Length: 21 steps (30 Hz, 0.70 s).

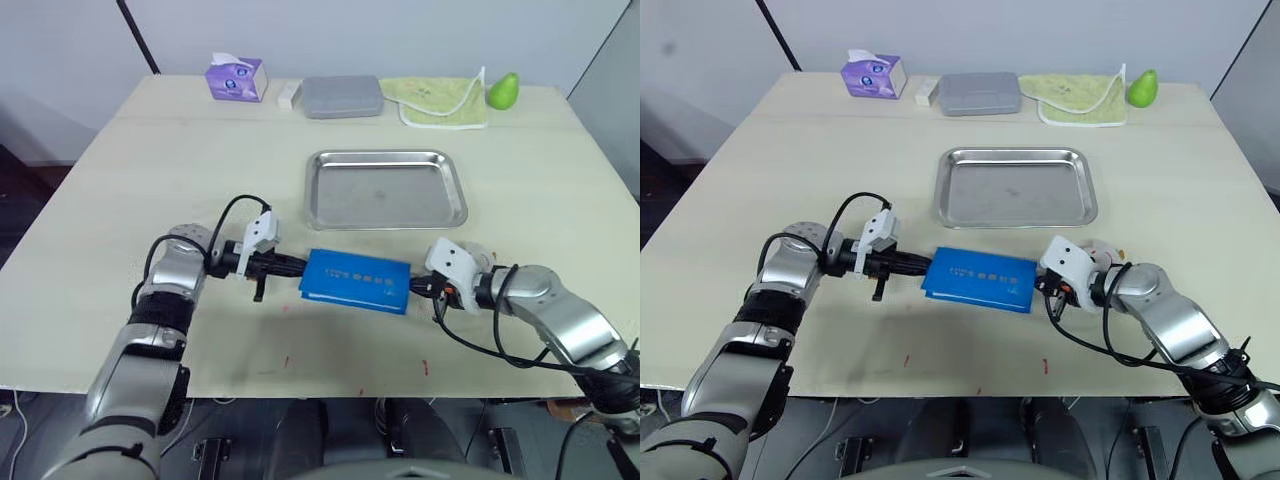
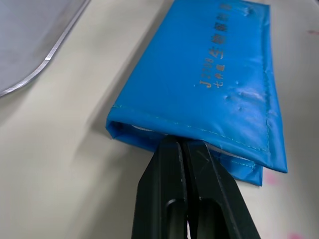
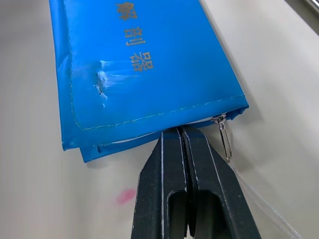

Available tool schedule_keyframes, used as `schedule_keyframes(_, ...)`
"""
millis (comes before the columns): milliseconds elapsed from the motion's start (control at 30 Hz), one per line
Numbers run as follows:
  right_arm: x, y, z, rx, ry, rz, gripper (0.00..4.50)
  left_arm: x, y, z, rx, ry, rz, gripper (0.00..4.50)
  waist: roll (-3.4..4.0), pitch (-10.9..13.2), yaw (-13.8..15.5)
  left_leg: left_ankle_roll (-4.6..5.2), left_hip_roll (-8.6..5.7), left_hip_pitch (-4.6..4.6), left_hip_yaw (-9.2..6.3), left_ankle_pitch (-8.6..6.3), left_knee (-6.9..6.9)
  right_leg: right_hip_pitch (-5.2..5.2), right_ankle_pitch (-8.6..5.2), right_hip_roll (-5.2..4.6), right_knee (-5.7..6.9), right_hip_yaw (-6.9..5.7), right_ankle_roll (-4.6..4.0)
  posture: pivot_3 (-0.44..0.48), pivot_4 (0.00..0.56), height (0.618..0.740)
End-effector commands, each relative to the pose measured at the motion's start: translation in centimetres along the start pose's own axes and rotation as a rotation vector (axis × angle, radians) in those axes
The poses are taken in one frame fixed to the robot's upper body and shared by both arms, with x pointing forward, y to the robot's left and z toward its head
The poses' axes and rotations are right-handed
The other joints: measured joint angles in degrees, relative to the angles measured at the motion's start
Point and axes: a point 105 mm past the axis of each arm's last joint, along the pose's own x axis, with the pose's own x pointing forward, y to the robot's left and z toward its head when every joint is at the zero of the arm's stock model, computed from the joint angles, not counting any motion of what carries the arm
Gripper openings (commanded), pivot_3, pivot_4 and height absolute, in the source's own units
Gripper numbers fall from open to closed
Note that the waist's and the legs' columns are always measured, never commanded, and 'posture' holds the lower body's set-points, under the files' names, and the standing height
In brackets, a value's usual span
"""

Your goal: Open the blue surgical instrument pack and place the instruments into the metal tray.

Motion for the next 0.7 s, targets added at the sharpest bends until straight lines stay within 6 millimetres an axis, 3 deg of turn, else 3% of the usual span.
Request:
schedule_keyframes(33,-0.7,1.0,1.4,-0.048,-0.066,0.057,0.0,1.1,-1.2,1.7,0.037,-0.068,-0.032,0.08,0.0,0.0,0.03,0.0,0.0,0.0,0.0,0.0,0.0,0.0,0.0,-0.01,0.0,0.0,0.0,0.0,0.15,0.738)
schedule_keyframes(433,-2.1,3.0,-0.1,-0.015,-0.03,0.095,0.0,2.0,-4.6,0.3,-0.024,-0.084,0.001,0.08,0.03,-0.02,-0.04,0.0,-0.01,0.05,-0.11,0.0,0.27,0.12,0.0,-0.01,0.18,-0.08,0.0,0.0,0.15,0.738)
schedule_keyframes(700,-2.8,2.3,-0.8,-0.009,-0.009,0.059,0.0,3.1,-6.6,0.1,-0.041,-0.096,-0.033,0.08,0.03,-0.02,0.09,0.0,-0.01,0.06,-0.13,0.0,0.28,0.15,0.0,-0.02,0.17,-0.1,0.0,0.0,0.15,0.738)
